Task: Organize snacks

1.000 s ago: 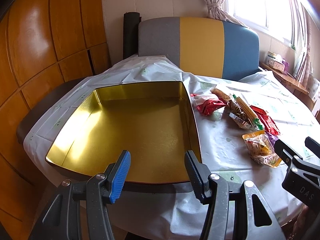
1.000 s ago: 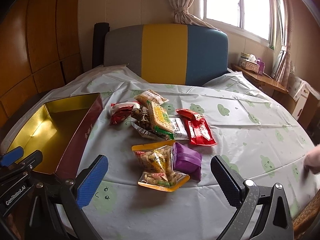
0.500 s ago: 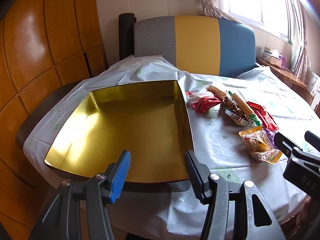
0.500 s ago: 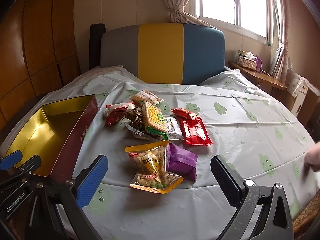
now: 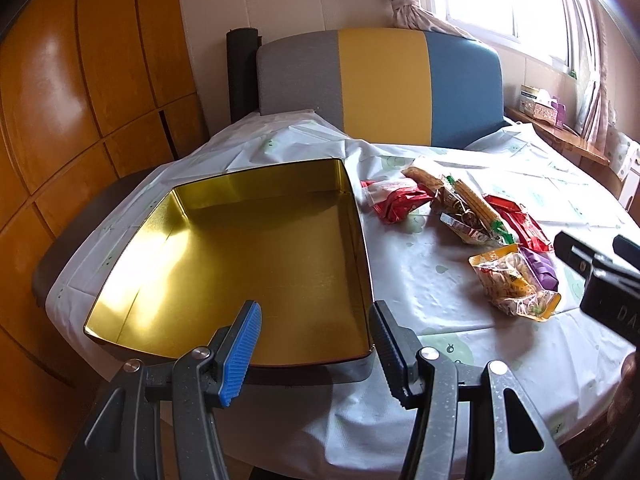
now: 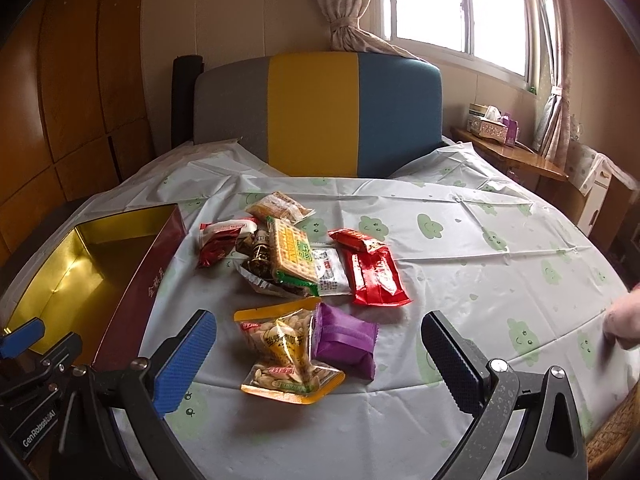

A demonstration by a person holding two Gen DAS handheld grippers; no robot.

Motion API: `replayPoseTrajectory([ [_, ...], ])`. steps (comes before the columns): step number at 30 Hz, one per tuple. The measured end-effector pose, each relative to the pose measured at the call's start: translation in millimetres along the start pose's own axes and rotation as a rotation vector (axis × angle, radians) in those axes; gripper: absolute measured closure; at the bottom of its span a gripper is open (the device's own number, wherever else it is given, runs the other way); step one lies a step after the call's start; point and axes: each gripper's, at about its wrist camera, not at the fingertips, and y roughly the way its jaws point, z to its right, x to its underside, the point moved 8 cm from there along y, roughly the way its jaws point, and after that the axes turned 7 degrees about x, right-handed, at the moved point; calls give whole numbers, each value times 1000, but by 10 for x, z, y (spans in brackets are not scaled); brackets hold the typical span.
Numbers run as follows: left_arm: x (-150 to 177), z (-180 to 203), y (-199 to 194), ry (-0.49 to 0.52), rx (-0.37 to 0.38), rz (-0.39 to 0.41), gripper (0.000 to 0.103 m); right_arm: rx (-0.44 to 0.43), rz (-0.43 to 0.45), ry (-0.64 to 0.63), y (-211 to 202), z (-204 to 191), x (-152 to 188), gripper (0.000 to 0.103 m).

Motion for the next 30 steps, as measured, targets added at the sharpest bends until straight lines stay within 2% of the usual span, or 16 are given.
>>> replayPoseTrajectory([
  [11, -2, 134, 34, 40, 18, -6, 46, 14, 30, 15, 23, 269, -316, 0],
  [15, 1, 199, 46, 56, 41, -12, 46, 9, 8, 37, 86, 476, -473, 0],
  [21, 41, 406, 98, 91, 158, -50, 46, 1, -97, 53, 396, 896, -634, 0],
  [25, 66, 557, 161, 156, 169, -84, 46, 32, -170, 82, 736, 1240, -581, 0],
  [27, 42, 629, 171, 183, 199, -90, 46, 41, -241, 155, 908, 1424, -486, 0],
  [30, -9, 753, 208, 208, 302, -117, 46, -38, -285, 284, 1002, 1492, -458, 0],
])
